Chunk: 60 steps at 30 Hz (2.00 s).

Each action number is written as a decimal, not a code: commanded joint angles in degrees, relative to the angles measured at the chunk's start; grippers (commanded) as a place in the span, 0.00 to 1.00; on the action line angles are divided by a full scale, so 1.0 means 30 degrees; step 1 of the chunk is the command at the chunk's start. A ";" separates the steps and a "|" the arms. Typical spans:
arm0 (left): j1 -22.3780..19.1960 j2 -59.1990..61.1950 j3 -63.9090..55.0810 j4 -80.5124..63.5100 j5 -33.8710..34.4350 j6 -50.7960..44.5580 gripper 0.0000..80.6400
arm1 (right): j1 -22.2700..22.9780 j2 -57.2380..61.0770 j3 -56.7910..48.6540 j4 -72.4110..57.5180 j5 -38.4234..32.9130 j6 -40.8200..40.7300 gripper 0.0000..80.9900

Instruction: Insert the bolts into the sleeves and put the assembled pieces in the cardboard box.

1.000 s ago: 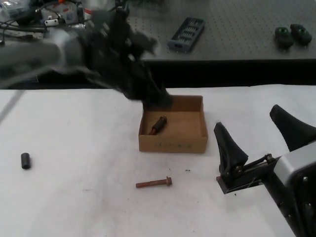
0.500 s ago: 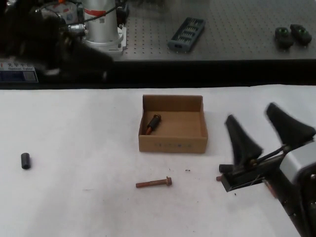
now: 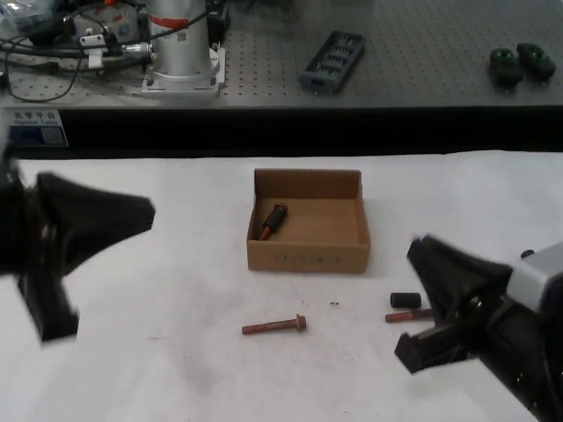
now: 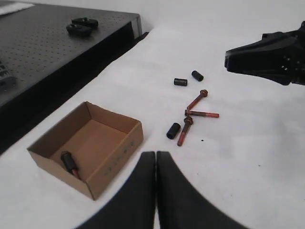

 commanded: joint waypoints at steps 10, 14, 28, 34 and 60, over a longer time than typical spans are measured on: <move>0.0013 -0.0964 0.5896 -0.6893 -0.0749 0.0577 0.01 | -0.0805 -0.3226 -0.7168 2.1500 -0.4487 -0.0585 0.08; 0.0013 -0.0964 0.6884 -0.8218 -0.1534 0.0472 0.01 | -0.1653 -0.3120 -0.9571 2.5843 -0.4422 -0.2399 0.08; 0.0013 0.2254 0.7540 -1.0757 -0.0284 0.0548 0.01 | -0.5351 0.1865 -1.3886 3.2378 -0.4136 -0.7166 0.08; 0.0013 0.5040 0.7540 -1.2203 0.1029 0.0803 0.01 | -0.5344 0.5925 -1.6189 3.4523 -0.2931 -1.0229 0.08; 0.0013 0.6929 0.7540 -1.2805 0.3376 0.2009 0.01 | -0.5259 1.1691 -1.9392 3.1927 -0.1730 -1.7653 0.34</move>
